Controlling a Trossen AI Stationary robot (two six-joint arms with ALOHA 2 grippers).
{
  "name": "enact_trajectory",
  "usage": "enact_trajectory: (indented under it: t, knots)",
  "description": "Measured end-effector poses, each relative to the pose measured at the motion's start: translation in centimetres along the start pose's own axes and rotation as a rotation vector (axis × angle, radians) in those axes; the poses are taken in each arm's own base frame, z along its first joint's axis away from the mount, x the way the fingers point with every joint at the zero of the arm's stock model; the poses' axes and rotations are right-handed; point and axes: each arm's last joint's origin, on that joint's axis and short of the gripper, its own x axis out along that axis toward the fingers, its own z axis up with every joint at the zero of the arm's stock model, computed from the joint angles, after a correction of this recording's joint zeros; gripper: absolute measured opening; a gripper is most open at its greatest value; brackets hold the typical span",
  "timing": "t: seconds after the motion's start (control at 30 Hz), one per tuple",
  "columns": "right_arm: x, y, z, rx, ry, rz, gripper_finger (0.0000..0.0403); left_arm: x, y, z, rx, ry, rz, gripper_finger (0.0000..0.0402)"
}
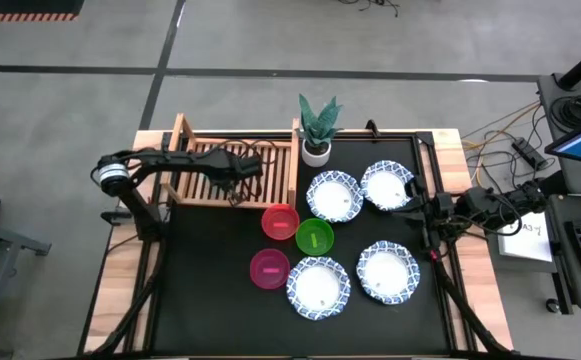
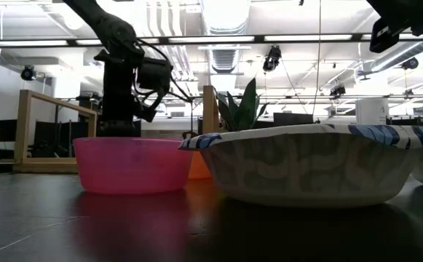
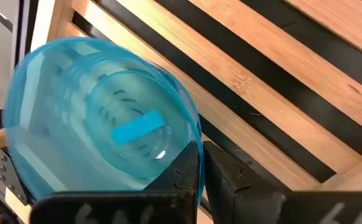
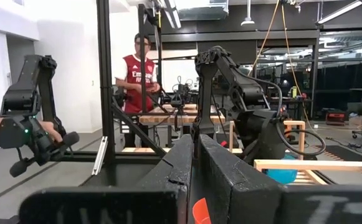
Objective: Place and stack bowls onto a shelf
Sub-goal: Put the blue bowl on the shelf, then put the blue patterned bowl on the shelf
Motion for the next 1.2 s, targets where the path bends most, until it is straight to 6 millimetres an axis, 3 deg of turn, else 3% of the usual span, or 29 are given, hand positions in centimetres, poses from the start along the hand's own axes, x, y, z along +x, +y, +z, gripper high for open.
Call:
enact_trajectory:
  t: [0.37, 0.57, 0.73, 0.93, 1.2]
  knots:
    - [0.0, 0.0, 0.0, 0.004, 0.000, 0.000, 0.0018, 0.2, 0.5, -0.1, -0.013, 0.020, 0.011, 0.0078]
    - [0.0, 0.0, 0.0, 0.011, -0.002, 0.000, 0.0018, -1.8, 0.3, -0.6, -0.063, 0.119, 0.017, 0.0110]
    - [0.0, 0.0, 0.2, 0.027, -0.006, 0.001, 0.0018, -5.7, -1.3, -0.1, -0.097, 0.087, -0.052, 0.0115]
    - [-0.1, 0.0, 0.8, 0.062, -0.024, 0.004, 0.0018, -12.0, -5.4, 0.4, -0.091, -0.120, -0.142, 0.0115]
    - [-0.1, 0.0, 0.8, 0.073, -0.026, 0.005, 0.0018, -20.5, -11.4, -1.6, -0.142, -0.411, -0.400, 0.0115]
